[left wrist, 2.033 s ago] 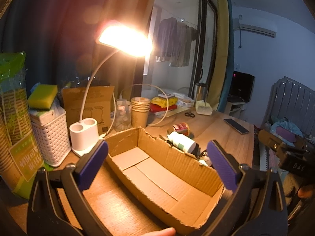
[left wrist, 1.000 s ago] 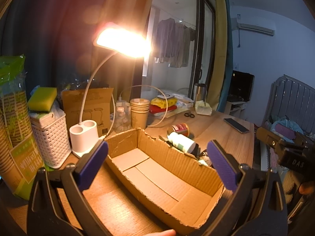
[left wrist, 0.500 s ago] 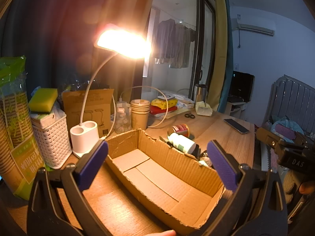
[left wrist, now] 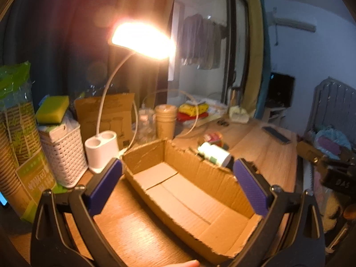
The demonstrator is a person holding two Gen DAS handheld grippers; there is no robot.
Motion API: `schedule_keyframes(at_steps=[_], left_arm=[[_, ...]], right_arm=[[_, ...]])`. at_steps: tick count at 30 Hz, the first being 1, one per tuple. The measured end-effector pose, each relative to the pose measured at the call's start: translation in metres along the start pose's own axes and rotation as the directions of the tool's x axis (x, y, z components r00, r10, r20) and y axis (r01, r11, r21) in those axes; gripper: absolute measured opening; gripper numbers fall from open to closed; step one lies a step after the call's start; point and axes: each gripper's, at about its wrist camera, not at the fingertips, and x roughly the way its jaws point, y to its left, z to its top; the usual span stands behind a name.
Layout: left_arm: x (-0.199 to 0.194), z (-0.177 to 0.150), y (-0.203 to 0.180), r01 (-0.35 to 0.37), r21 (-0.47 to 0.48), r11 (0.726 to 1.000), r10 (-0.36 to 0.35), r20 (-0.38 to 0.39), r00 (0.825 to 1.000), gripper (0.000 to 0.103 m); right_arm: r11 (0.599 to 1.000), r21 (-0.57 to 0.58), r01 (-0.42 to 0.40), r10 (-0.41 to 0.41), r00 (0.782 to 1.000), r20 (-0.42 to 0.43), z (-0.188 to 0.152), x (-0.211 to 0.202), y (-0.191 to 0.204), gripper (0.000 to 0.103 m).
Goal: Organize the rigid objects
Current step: 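Grasp the cardboard box wall with the left gripper while the right tool approaches the watch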
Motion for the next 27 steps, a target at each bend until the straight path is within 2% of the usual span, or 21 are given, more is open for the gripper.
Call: schedule_keyframes(at_steps=[4, 7, 11, 16, 18, 19, 21, 23, 24, 27], left_arm=[[0.018, -0.007, 0.0, -0.02, -0.006, 1.0, 0.02, -0.101, 0.995, 0.101], [0.032, -0.015, 0.001, -0.029, -0.023, 0.999, 0.024, -0.19, 0.981, 0.101], [0.051, -0.029, 0.001, -0.027, -0.062, 0.998, 0.006, -0.32, 0.947, 0.101], [0.057, -0.041, 0.001, -0.052, -0.117, 0.992, 0.003, -0.388, 0.922, 0.101], [0.063, -0.047, 0.002, -0.066, -0.148, 0.987, -0.004, -0.432, 0.902, 0.1], [0.066, -0.051, 0.003, -0.068, -0.161, 0.985, -0.013, -0.453, 0.892, 0.099], [0.072, -0.057, 0.005, -0.08, -0.175, 0.981, -0.018, -0.496, 0.868, 0.086], [0.077, -0.065, 0.007, -0.087, -0.202, 0.975, -0.038, -0.544, 0.838, 0.085], [0.079, -0.069, 0.008, -0.088, -0.214, 0.973, -0.048, -0.561, 0.826, 0.079], [0.077, -0.07, 0.004, -0.092, -0.2, 0.975, -0.04, -0.569, 0.821, 0.073]], right_arm=[[1.0, 0.002, 0.006, -0.006, 1.0, -0.017, -0.002, 0.006, -0.002, 0.103], [1.0, 0.012, 0.014, -0.013, 0.999, -0.03, -0.004, 0.013, -0.007, 0.103], [1.0, 0.021, 0.017, -0.015, 0.998, -0.064, -0.006, 0.023, -0.015, 0.103], [0.999, 0.039, -0.004, 0.007, 0.996, -0.084, -0.008, 0.034, -0.025, 0.103], [0.999, 0.044, -0.013, 0.017, 0.995, -0.098, -0.009, 0.039, -0.031, 0.103], [0.999, 0.051, -0.015, 0.02, 0.994, -0.104, -0.009, 0.042, -0.034, 0.103], [0.998, 0.065, -0.02, 0.027, 0.993, -0.116, -0.01, 0.048, -0.041, 0.103], [0.996, 0.089, -0.015, 0.026, 0.992, -0.127, -0.012, 0.053, -0.049, 0.103], [0.995, 0.098, -0.015, 0.028, 0.991, -0.131, -0.013, 0.056, -0.051, 0.103], [0.991, 0.132, -0.011, 0.031, 0.988, -0.15, -0.017, 0.063, -0.06, 0.103]])
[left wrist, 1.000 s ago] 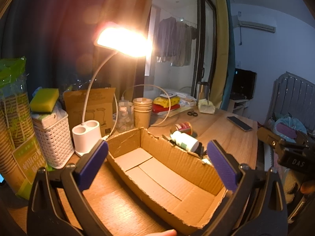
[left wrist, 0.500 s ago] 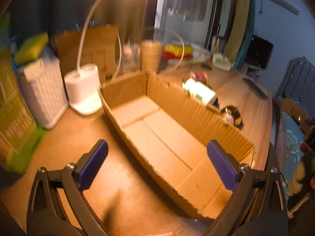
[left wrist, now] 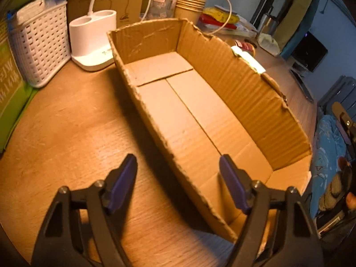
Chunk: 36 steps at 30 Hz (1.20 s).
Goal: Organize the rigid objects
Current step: 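Grasp the cardboard box wall with the left gripper while the right tool approaches the watch, then close the right gripper on the brown leather watch and lift it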
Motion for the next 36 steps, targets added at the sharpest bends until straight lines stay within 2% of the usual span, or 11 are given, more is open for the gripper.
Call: schedule_keyframes(at_steps=[1, 2, 3, 9, 16, 27, 36], left_arm=[[0.0, -0.001, -0.002, 0.002, 0.008, 1.0, -0.002, -0.01, 1.0, 0.069], [0.001, -0.001, -0.003, 0.006, 0.011, 1.0, -0.005, -0.018, 1.0, 0.06], [0.002, 0.0, -0.004, 0.002, 0.017, 1.0, -0.002, -0.019, 1.0, 0.047], [0.004, 0.004, -0.002, -0.024, 0.053, 0.998, 0.025, -0.026, 0.999, 0.018], [0.008, 0.013, 0.007, -0.05, 0.075, 0.996, 0.051, -0.007, 0.999, 0.013], [0.026, 0.044, 0.017, -0.038, 0.084, 0.996, 0.036, 0.026, 0.999, 0.009], [0.032, 0.052, 0.018, -0.022, 0.087, 0.996, 0.016, 0.07, 0.997, 0.009]], right_arm=[[1.0, 0.006, -0.004, 0.004, 1.0, -0.007, -0.001, 0.002, -0.002, 0.103], [1.0, 0.01, -0.007, 0.007, 1.0, -0.012, -0.002, 0.004, -0.004, 0.103], [1.0, 0.015, -0.011, 0.011, 1.0, -0.017, -0.003, 0.006, -0.005, 0.103], [0.999, 0.019, -0.027, 0.028, 0.998, -0.057, -0.009, 0.018, -0.007, 0.103], [0.999, -0.02, -0.042, 0.04, 0.995, -0.088, -0.012, 0.032, 0.004, 0.103], [0.992, -0.102, -0.072, 0.055, 0.985, -0.161, -0.009, 0.077, 0.02, 0.103], [0.979, -0.147, -0.138, 0.099, 0.965, -0.243, -0.006, 0.099, 0.03, 0.103]])
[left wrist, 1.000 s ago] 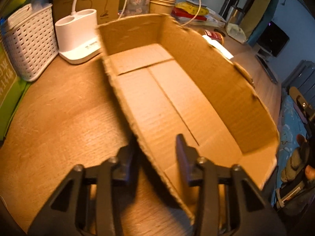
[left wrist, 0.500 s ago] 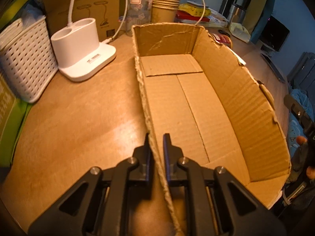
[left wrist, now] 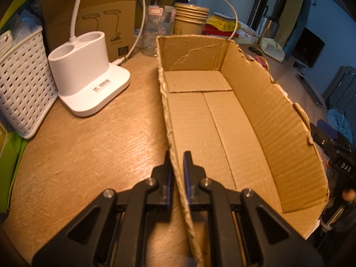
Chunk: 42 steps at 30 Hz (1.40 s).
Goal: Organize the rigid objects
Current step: 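Close the right gripper on the brown leather watch and lift it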
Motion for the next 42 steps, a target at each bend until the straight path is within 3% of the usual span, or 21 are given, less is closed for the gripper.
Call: schedule_keyframes(at_steps=[13, 15, 17, 18, 24, 36, 42], left_arm=[[-0.005, -0.006, 0.002, -0.015, -0.021, 1.0, 0.016, 0.027, 1.0, 0.01], [-0.006, -0.007, 0.0, -0.024, -0.012, 1.0, 0.025, 0.04, 0.999, 0.01], [-0.006, -0.009, -0.001, -0.03, -0.003, 1.0, 0.031, 0.053, 0.998, 0.011], [-0.006, -0.008, -0.001, -0.029, -0.004, 1.0, 0.029, 0.054, 0.998, 0.011], [-0.005, -0.007, 0.002, -0.015, -0.018, 1.0, 0.016, 0.053, 0.998, 0.011], [-0.005, -0.007, 0.001, -0.016, -0.018, 1.0, 0.017, 0.053, 0.998, 0.011], [-0.005, -0.007, 0.001, -0.016, -0.018, 1.0, 0.017, 0.053, 0.998, 0.011]], right_arm=[[0.999, -0.035, -0.007, 0.004, 0.995, -0.099, 0.009, 0.026, 0.01, 0.102], [0.999, -0.029, -0.021, 0.018, 0.995, -0.102, 0.009, 0.026, 0.009, 0.098], [0.999, -0.023, -0.041, 0.038, 0.994, -0.1, 0.009, 0.025, 0.008, 0.079], [0.999, -0.018, -0.044, 0.042, 0.993, -0.106, 0.008, 0.026, 0.007, 0.076], [0.998, -0.024, -0.06, 0.057, 0.992, -0.11, 0.007, 0.026, 0.008, 0.073], [0.998, 0.013, -0.06, 0.06, 0.997, -0.053, 0.01, 0.013, 0.002, 0.071], [0.999, -0.004, -0.051, 0.052, 0.997, 0.048, 0.023, -0.022, 0.01, 0.07]])
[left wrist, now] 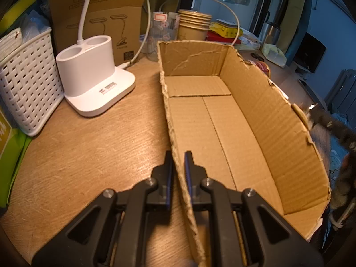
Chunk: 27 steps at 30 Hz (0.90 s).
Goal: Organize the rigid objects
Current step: 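Close the right gripper on the brown leather watch and lift it, then carry the watch with the right gripper over the box and release it inside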
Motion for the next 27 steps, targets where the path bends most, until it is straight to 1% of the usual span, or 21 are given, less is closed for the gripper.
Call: schedule_keyframes(at_steps=[3, 7, 11, 15, 21, 24, 27], left_arm=[[0.0, 0.0, 0.001, 0.0, 0.001, 1.0, 0.0, 0.0, 1.0, 0.011], [0.0, 0.0, 0.001, 0.0, 0.002, 1.0, 0.0, 0.0, 1.0, 0.011], [0.0, 0.0, 0.0, 0.0, 0.001, 1.0, 0.0, 0.0, 1.0, 0.011], [0.0, 0.0, 0.001, 0.0, 0.001, 1.0, 0.0, 0.0, 1.0, 0.011], [0.001, 0.001, 0.002, 0.002, -0.003, 1.0, -0.002, -0.002, 1.0, 0.011], [0.002, 0.001, 0.002, 0.001, -0.002, 1.0, -0.001, -0.001, 1.0, 0.011], [0.001, 0.001, 0.002, 0.001, -0.002, 1.0, -0.001, -0.002, 1.0, 0.011]], right_arm=[[1.0, -0.004, -0.022, 0.022, 0.998, 0.055, 0.01, -0.02, 0.007, 0.07], [0.996, -0.034, -0.087, 0.091, 0.99, 0.106, 0.018, -0.041, 0.027, 0.07], [0.986, -0.088, -0.141, 0.151, 0.981, 0.12, 0.021, -0.054, 0.052, 0.07], [0.971, -0.125, -0.203, 0.215, 0.972, 0.09, 0.015, -0.056, 0.074, 0.07], [0.952, -0.151, -0.267, 0.273, 0.962, 0.02, -0.001, -0.045, 0.099, 0.07], [0.951, -0.184, -0.247, 0.254, 0.967, 0.01, -0.008, -0.041, 0.109, 0.07], [0.953, -0.182, -0.24, 0.247, 0.969, 0.013, -0.009, -0.042, 0.108, 0.07]])
